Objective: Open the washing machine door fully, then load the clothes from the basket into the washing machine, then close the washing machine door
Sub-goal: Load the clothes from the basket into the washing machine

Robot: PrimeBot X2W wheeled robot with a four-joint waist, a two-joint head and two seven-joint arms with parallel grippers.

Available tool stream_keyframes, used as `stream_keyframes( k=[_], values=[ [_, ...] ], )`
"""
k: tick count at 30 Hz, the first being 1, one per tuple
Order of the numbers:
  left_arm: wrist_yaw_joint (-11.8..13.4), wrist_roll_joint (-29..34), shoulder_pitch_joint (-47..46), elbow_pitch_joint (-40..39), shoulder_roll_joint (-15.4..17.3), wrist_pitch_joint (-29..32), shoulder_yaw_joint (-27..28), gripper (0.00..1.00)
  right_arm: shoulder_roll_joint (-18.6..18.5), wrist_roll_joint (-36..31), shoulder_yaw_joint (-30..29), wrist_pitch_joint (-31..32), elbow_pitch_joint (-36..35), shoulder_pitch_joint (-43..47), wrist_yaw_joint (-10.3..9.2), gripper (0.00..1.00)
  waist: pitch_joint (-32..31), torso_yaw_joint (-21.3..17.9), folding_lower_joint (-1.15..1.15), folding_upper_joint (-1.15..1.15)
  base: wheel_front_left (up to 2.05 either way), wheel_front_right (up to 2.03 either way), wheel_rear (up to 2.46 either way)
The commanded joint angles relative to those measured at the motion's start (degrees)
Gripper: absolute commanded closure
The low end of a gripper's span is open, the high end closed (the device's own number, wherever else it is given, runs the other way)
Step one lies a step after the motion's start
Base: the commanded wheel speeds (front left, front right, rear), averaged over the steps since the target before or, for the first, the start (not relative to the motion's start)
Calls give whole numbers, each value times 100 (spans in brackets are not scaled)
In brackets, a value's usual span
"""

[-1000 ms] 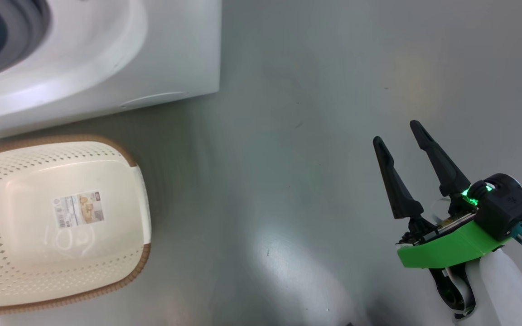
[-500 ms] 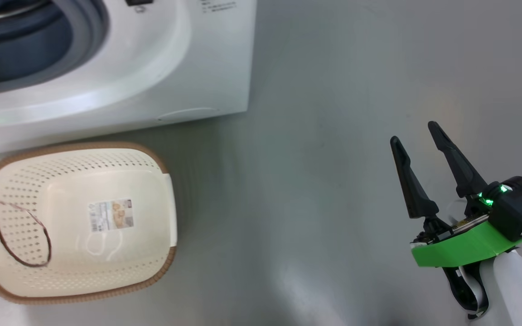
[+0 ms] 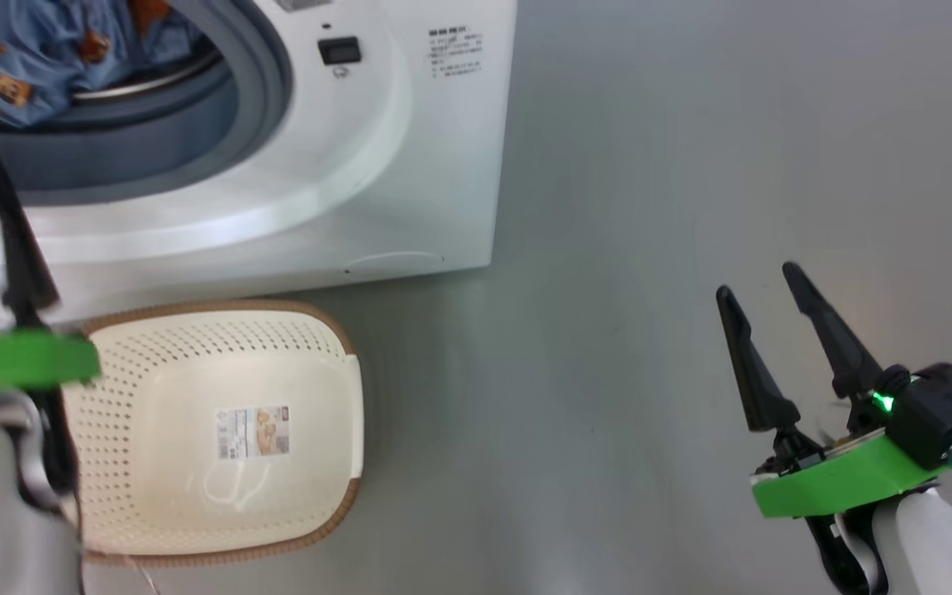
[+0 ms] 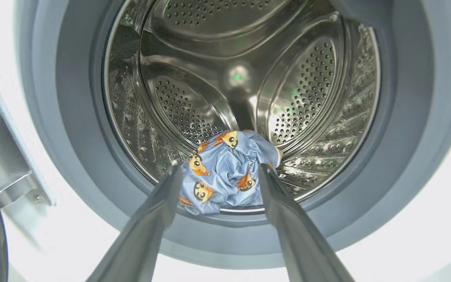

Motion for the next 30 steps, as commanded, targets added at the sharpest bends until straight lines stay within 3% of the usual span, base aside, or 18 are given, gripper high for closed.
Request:
stream_keyframes(
  k=[1, 13, 30],
  values=[
    [56, 59, 249, -306, 166, -27, 194, 0, -6, -89, 117, -68, -105, 146, 34, 0, -219, 77, 1, 0, 0, 0, 0],
    [233, 361, 2314, -1748, -407, -28, -56, 0, 77, -176, 81, -68, 133, 566, 34, 0, -1053, 292, 1, 0, 0, 0, 0],
    [198, 414, 3493, -1906, -542, 100, -559, 0, 277, -300, 139, 154, 185, 1243, 34, 0, -2087, 518, 1, 0, 0, 0, 0]
  ],
)
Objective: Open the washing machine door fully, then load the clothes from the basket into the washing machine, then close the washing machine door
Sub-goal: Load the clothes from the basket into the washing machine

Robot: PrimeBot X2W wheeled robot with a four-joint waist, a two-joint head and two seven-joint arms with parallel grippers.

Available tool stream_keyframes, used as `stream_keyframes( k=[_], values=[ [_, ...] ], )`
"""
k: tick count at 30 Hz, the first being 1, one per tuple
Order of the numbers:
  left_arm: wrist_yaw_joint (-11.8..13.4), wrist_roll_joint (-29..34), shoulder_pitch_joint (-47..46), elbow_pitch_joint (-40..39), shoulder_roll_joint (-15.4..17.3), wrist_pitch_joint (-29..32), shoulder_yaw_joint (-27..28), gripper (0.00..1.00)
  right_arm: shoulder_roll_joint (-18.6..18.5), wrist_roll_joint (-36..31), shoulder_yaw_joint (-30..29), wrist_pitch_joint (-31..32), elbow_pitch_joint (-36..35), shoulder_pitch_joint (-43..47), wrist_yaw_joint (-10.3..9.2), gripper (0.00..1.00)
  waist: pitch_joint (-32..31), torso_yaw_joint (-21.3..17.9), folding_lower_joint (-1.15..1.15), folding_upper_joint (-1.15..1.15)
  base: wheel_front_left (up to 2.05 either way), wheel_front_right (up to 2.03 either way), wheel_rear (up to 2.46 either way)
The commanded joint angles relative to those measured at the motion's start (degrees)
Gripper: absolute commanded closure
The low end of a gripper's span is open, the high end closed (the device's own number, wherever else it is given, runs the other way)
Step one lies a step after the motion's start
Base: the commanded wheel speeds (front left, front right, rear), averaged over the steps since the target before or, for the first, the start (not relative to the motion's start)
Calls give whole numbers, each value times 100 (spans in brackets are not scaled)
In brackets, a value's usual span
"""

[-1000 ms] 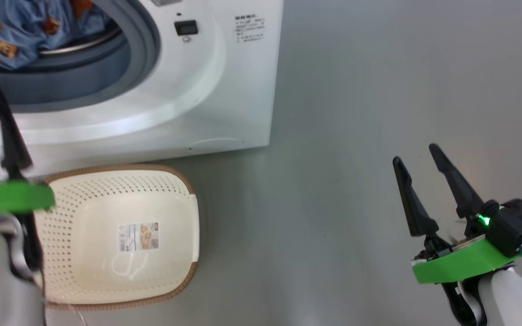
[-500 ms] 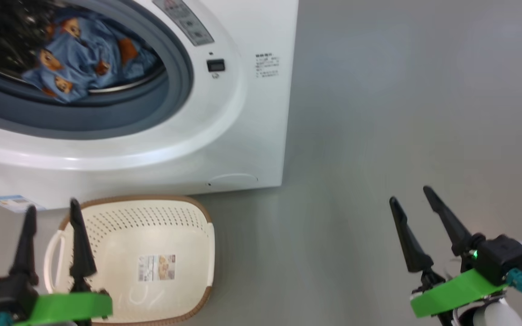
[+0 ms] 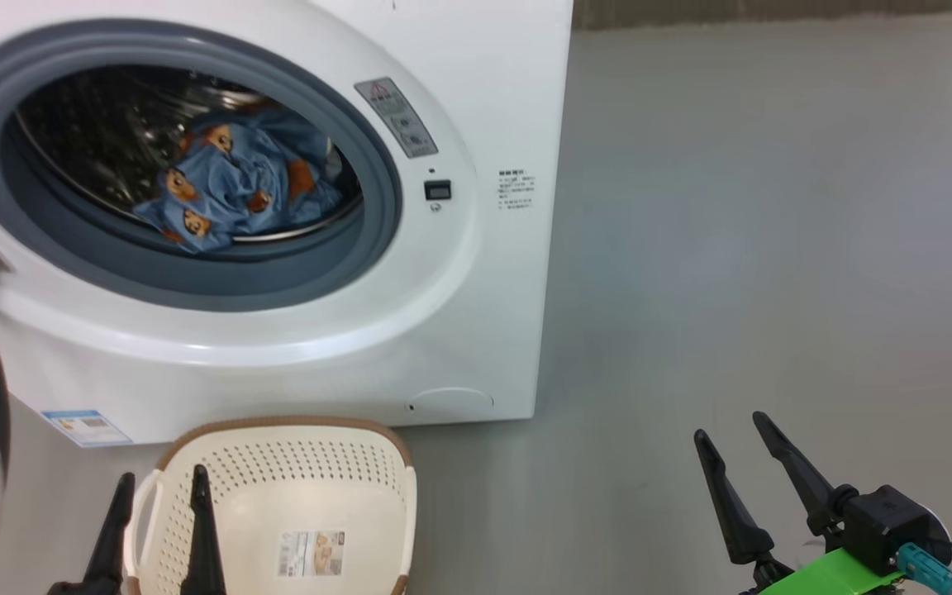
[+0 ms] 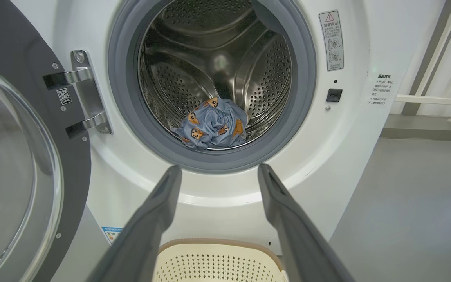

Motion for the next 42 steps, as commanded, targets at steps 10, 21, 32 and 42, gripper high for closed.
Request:
stream_keyframes(
  k=[10, 21, 32, 42],
  values=[
    [-3, 9, 100, -283, 107, 24, 93, 0, 105, -121, 193, 91, -256, 143, 34, 0, -372, 72, 1, 0, 0, 0, 0],
    [25, -23, 152, -291, 154, 110, 30, 0, 165, -128, 193, 115, -275, 214, 34, 0, -496, 28, 1, 0, 0, 0, 0],
    [80, -68, 102, -258, 190, 142, 27, 0, 196, -133, 202, 115, -281, 195, 34, 0, -449, -24, 1, 0, 0, 0, 0],
    [102, -77, -18, -169, 212, 129, -16, 0, 191, -120, 207, 102, -296, 159, 34, 0, -343, -91, 1, 0, 0, 0, 0]
  ],
)
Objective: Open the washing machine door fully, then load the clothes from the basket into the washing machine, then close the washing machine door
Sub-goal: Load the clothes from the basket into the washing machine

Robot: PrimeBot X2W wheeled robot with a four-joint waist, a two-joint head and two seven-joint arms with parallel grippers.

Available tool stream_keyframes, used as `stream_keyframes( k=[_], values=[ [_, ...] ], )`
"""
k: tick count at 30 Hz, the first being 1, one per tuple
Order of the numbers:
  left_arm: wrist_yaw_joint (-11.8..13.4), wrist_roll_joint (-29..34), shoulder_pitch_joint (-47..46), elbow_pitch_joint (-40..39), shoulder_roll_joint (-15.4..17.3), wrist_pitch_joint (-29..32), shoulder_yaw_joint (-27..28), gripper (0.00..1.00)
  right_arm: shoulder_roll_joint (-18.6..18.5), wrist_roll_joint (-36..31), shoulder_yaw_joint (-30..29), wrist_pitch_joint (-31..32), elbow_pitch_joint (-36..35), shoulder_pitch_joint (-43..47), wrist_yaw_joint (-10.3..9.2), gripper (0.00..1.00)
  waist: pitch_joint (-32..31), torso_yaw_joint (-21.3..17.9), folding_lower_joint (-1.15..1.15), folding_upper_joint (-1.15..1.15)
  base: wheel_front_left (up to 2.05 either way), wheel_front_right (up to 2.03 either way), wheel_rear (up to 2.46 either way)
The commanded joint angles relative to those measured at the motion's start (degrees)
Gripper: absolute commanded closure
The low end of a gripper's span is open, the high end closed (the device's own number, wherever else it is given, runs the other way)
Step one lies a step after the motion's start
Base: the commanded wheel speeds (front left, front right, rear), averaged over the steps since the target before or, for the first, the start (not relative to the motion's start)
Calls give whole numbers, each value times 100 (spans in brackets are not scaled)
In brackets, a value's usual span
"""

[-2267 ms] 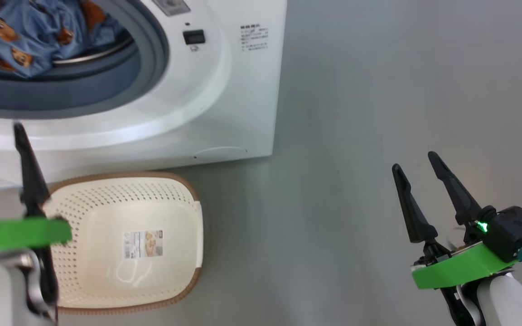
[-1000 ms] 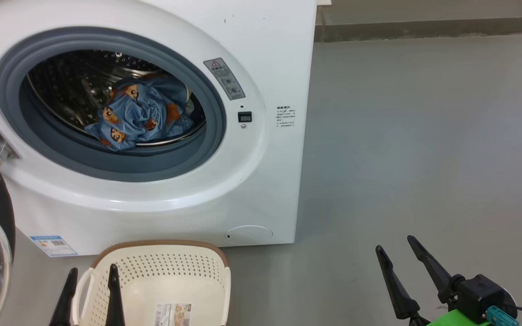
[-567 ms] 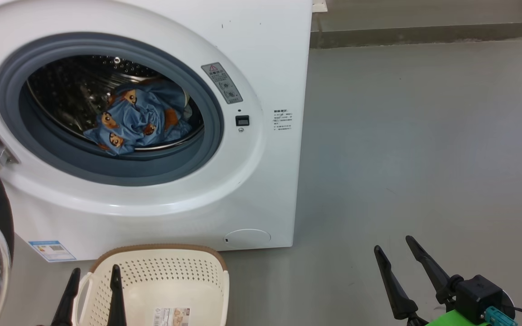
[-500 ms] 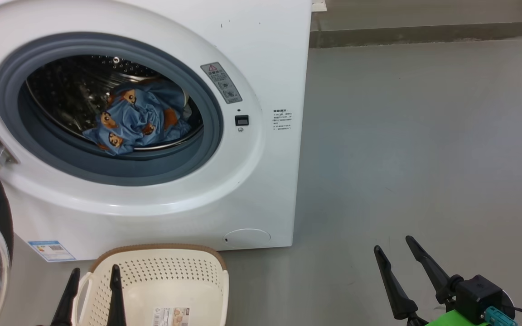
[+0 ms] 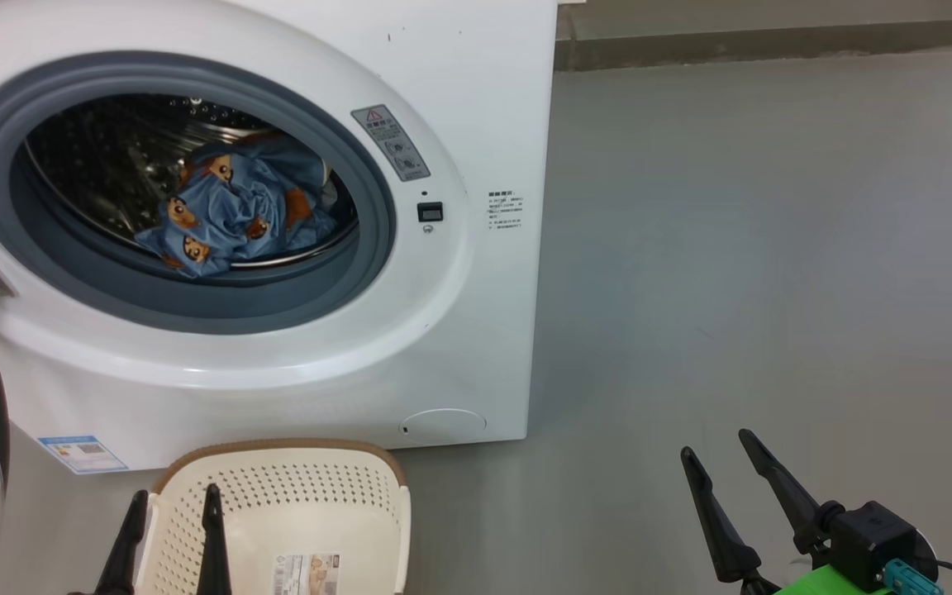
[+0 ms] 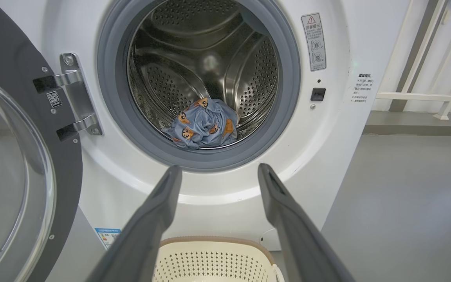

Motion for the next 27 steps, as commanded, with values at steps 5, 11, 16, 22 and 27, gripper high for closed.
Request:
stream_keyframes(
  k=[5, 11, 16, 22, 27],
  values=[
    [20, -42, -484, 16, 129, 34, 169, 0, -44, -46, 146, -14, -206, -121, 34, 0, 187, -12, 0, 0, 0, 0, 0],
    [-103, -160, -1142, 329, 237, 178, 196, 0, -107, -16, 176, -24, -285, -280, 34, 0, 557, -48, 0, 0, 0, 0, 0],
    [-212, -303, -1907, 730, 335, 410, 237, 0, -178, 18, 147, -47, -353, -470, 34, 0, 1009, -102, 0, 0, 0, 0, 0],
    [-340, -383, -2997, 1253, 501, 544, 278, 0, -259, 63, 172, -118, -399, -770, 34, 0, 1604, -222, 0, 0, 0, 0, 0],
    [-470, -571, -3909, 1648, 640, 662, 397, 0, -312, 111, 175, -194, -390, -1019, 34, 0, 2053, -358, 0, 0, 0, 0, 0]
  ],
)
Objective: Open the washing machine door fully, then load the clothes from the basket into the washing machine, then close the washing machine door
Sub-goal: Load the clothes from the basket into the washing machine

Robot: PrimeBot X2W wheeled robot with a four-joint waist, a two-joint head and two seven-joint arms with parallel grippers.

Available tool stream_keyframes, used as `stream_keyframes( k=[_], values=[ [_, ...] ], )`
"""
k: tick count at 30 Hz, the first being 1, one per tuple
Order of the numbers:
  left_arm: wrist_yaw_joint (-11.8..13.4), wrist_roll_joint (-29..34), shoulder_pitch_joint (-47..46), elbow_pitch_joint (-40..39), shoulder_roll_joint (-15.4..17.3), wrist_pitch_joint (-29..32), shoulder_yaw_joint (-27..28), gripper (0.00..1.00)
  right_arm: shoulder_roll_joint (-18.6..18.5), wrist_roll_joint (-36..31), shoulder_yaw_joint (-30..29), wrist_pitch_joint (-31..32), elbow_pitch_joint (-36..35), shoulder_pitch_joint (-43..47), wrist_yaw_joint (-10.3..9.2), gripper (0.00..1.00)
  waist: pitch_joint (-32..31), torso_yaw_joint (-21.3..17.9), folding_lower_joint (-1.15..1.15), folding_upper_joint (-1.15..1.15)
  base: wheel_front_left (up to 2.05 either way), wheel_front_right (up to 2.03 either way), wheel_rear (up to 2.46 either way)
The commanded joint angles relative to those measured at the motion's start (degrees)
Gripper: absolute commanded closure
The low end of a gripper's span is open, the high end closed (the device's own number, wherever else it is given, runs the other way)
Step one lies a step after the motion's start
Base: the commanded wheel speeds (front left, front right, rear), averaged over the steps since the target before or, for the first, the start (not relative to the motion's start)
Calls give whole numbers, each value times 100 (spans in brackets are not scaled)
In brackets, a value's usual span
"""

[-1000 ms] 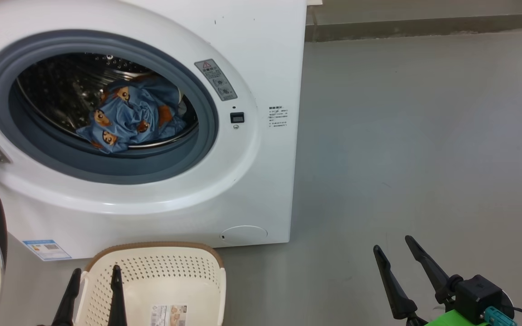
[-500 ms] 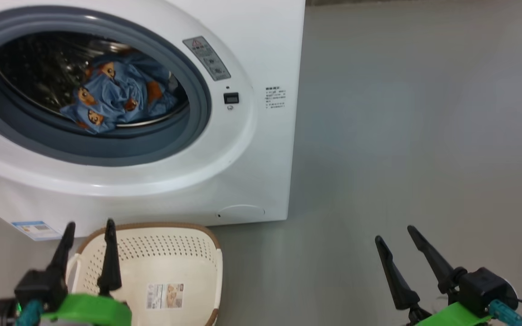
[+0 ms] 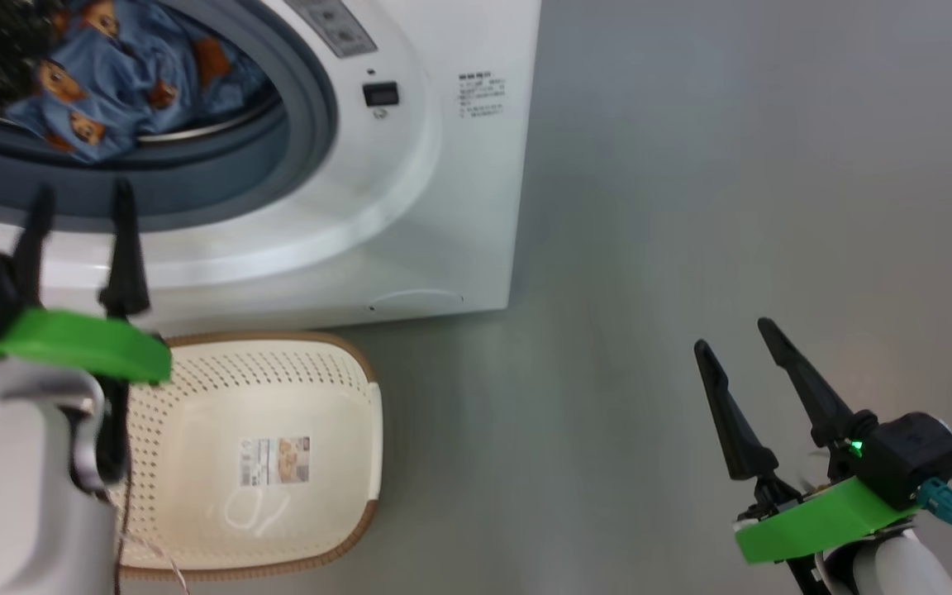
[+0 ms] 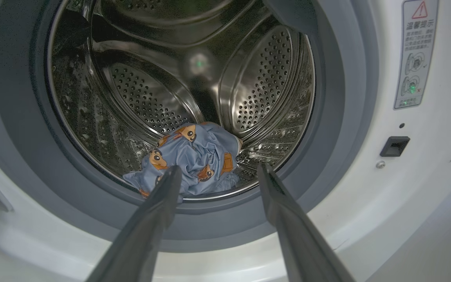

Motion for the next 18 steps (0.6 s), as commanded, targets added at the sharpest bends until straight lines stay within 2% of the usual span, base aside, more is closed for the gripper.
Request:
stream_keyframes(
  k=[1, 12, 18],
  values=[
    [-73, -69, -490, -7, 314, 74, 230, 0, -47, 54, 156, -71, -133, -174, 34, 0, 552, -213, -1, 0, 0, 0, 0],
    [-182, -269, -2012, 923, 893, 972, 397, 0, -52, 173, 234, -177, -27, -610, 34, 0, 1211, -523, -1, 0, 0, 0, 0],
    [-188, -256, -2622, 1496, 1364, 1553, 444, 0, -7, 269, 325, -192, 25, -852, 34, 0, 1529, -816, -1, 0, 0, 0, 0]
  ],
)
